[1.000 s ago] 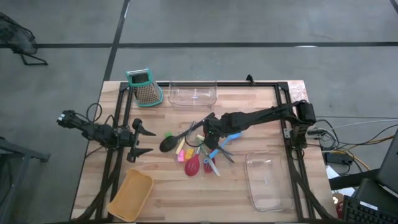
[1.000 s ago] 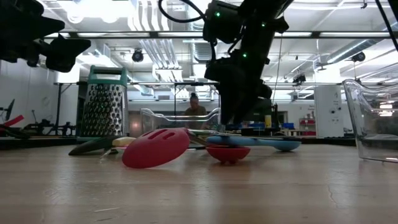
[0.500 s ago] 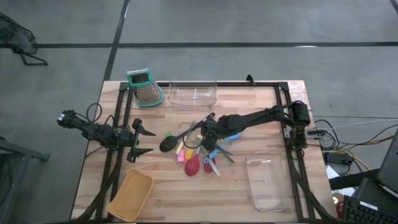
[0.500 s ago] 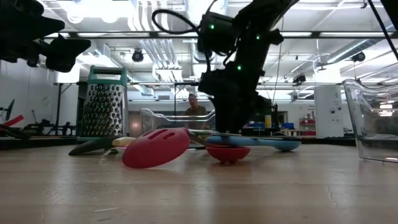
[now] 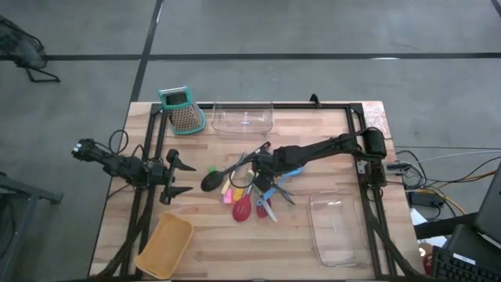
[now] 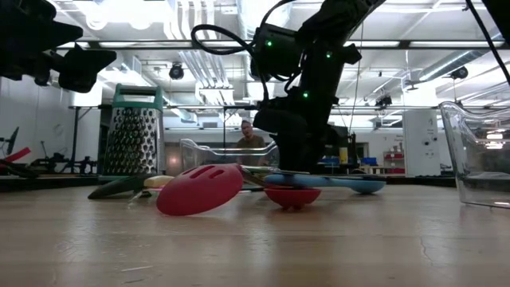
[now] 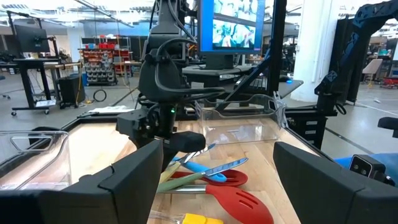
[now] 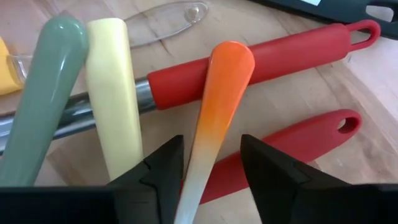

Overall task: Pick & Place Kitchen Items
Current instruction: Put the orange knife into the bottom transparent bin

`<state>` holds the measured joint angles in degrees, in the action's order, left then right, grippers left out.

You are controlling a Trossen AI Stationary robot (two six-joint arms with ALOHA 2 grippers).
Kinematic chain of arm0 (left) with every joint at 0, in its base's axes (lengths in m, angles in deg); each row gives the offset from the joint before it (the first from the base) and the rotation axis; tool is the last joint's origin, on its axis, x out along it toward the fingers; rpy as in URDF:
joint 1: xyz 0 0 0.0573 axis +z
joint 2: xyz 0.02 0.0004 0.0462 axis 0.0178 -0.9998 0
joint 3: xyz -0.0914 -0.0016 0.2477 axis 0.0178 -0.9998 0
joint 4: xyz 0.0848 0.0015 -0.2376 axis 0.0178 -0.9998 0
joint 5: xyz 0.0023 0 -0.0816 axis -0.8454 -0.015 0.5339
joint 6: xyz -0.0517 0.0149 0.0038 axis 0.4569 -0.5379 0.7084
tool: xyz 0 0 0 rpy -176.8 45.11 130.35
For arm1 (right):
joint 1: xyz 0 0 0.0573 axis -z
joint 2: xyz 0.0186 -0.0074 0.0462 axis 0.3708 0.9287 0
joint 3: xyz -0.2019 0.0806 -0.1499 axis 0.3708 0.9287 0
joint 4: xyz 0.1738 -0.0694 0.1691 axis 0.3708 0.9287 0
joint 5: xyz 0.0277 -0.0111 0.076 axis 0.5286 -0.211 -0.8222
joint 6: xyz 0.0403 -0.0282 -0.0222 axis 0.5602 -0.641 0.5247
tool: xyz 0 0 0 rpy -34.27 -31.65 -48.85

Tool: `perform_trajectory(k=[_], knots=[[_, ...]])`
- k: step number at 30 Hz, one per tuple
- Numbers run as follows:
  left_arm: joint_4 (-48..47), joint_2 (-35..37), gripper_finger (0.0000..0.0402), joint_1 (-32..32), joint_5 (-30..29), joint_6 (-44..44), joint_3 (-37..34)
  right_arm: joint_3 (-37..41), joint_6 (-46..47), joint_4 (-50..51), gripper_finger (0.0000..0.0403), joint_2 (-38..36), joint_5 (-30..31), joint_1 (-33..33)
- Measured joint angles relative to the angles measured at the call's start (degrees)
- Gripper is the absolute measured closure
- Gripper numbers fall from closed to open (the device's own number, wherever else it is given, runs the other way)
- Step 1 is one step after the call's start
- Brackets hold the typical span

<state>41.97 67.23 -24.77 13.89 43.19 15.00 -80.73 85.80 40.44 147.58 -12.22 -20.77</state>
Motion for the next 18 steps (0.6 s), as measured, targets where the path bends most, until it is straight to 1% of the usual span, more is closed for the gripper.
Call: perform_trajectory(k=[10,14,18], knots=[[0.00,0.00,0.0090,-0.02,0.00,0.00,-0.02,0.00,-0.50,-0.02,0.0355,-0.11,-0.17,0.00],[-0.02,0.00,0.0090,0.00,0.00,0.01,-0.02,0.00,-0.66,-0.02,0.0361,-0.11,-0.15,0.00],[-0.01,0.00,0.0090,-0.01,0.00,0.00,-0.01,0.00,-0.65,-0.02,0.0345,-0.11,-0.17,0.00]])
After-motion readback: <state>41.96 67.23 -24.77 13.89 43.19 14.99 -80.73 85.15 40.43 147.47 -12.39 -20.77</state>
